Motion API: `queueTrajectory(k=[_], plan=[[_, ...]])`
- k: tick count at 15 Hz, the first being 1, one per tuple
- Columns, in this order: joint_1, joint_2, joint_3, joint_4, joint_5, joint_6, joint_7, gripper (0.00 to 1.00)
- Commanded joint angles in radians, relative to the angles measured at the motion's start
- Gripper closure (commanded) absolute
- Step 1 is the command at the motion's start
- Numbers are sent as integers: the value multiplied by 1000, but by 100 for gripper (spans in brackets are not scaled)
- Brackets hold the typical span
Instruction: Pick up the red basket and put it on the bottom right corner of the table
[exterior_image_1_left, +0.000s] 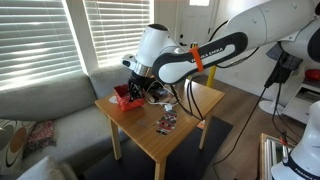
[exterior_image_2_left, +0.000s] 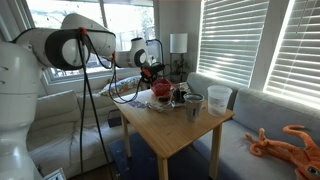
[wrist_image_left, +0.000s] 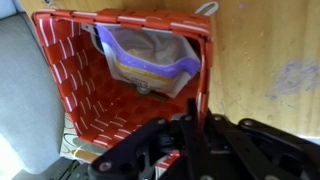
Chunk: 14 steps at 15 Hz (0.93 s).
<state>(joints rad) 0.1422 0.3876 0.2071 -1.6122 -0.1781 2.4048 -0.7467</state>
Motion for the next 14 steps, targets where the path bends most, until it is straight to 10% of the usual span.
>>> queueTrajectory(k=[1,14], plan=[[25,-83,0,-7,2,-86,84,99],[28,-564,-28,-274,-46,-376,704,99]])
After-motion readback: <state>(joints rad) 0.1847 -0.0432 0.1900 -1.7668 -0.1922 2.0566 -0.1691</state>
